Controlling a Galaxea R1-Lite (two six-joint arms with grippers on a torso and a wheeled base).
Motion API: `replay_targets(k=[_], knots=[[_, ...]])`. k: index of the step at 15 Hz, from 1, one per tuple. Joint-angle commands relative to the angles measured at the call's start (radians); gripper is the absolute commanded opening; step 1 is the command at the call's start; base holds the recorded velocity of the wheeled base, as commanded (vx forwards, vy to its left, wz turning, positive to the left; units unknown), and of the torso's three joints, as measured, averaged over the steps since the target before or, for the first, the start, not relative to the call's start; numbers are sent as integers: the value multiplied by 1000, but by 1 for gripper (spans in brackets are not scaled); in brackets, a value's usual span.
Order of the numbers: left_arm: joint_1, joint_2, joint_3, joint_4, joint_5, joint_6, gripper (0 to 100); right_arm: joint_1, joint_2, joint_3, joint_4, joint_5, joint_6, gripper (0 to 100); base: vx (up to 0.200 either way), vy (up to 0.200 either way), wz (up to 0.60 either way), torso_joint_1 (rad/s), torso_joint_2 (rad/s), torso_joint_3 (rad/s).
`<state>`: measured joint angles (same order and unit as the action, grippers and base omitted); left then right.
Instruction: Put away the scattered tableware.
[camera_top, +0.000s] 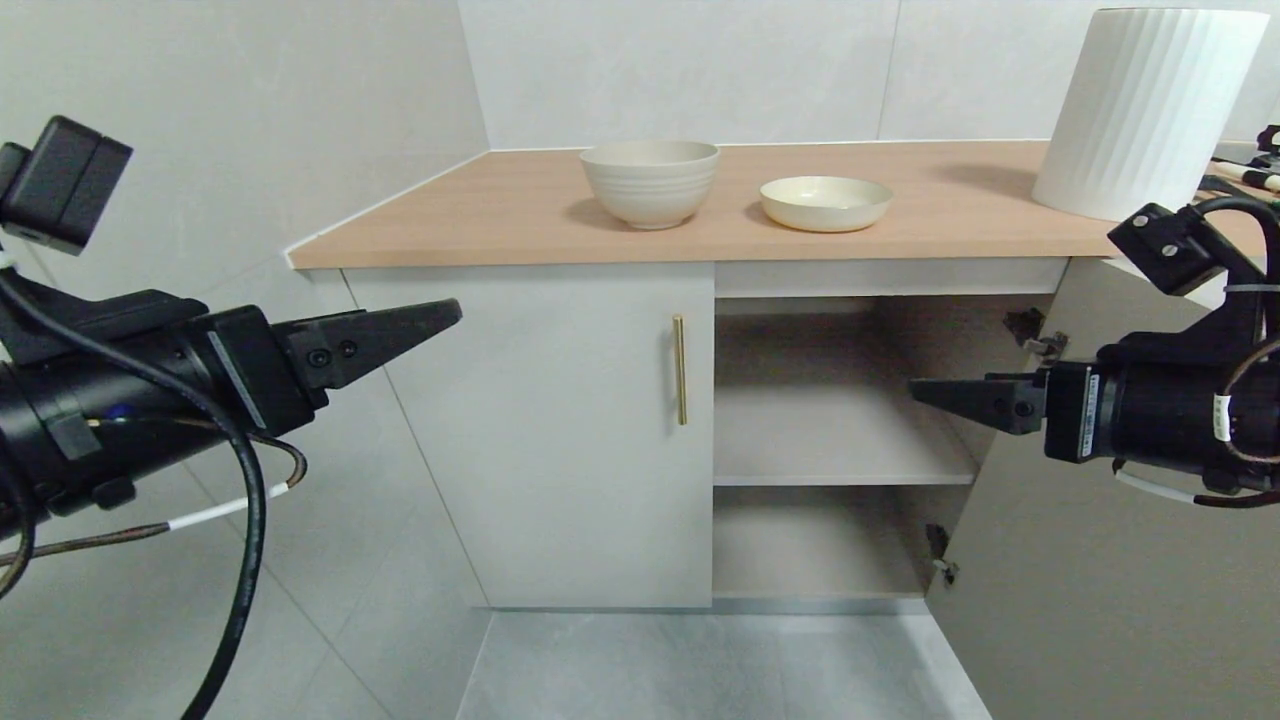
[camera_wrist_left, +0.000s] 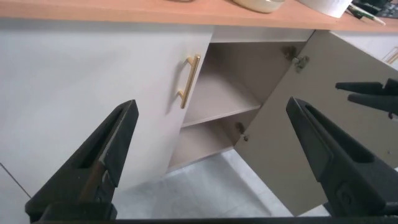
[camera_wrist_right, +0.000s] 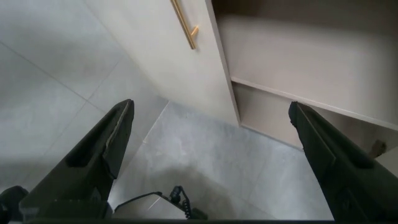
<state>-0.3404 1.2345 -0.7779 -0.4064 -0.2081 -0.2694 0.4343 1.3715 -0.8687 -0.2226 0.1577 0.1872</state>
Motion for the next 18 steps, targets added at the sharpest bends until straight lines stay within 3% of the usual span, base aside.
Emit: replay_targets(k=[1,3,6,18], knots=[[1,2,0,3,1,-1,100,1,-14,0,0,0,0,100,0,0,0,0,0,0],[1,-9,-4,17,-1,2,100,1,-22,0,0,0,0,100,0,0,0,0,0,0],[1,-16,-37,124,-2,2,100,1,-22,0,5,2,0,100,133,0,0,0,2,2],[1,-21,-35,130,-4,2,100,15,-74,16,9,5,-2,100,200,0,0,3,3,2]])
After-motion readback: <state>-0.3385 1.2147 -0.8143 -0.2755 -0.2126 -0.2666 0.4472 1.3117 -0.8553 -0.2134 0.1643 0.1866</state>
